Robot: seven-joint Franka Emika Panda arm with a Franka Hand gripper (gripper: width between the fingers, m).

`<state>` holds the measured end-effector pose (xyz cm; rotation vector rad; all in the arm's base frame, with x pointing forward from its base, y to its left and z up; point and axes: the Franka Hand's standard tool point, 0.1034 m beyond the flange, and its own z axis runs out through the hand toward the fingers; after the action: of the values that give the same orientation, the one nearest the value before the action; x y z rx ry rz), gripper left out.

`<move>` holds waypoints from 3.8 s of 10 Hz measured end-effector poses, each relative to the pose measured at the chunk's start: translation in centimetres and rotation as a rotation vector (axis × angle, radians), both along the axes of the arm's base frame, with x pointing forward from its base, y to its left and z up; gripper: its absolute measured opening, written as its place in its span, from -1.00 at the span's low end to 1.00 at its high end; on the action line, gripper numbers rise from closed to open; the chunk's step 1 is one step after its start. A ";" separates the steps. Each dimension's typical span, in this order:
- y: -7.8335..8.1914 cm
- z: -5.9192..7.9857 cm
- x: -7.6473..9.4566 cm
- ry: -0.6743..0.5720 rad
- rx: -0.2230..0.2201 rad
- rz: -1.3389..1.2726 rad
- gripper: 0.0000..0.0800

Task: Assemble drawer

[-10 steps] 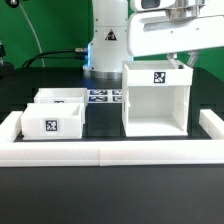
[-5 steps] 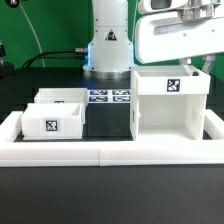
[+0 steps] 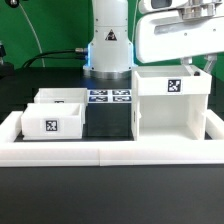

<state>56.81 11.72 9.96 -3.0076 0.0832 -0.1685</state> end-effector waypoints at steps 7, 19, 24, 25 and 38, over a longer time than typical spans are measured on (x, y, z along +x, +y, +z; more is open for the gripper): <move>-1.0 -0.1 2.8 0.005 0.065 -0.505 -0.88; -1.8 0.8 4.0 0.079 0.280 -1.314 -0.87; -2.2 0.5 4.8 0.111 0.327 -1.421 -0.87; -2.0 0.5 5.3 0.113 0.334 -1.425 -0.87; -1.7 0.8 7.0 0.124 0.341 -1.424 0.54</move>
Offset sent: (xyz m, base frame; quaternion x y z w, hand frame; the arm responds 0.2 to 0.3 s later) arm 0.0032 -0.0150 -0.0263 -0.0461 0.0141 0.2662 0.9627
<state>63.77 10.01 10.75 -2.0354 1.9375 -0.0640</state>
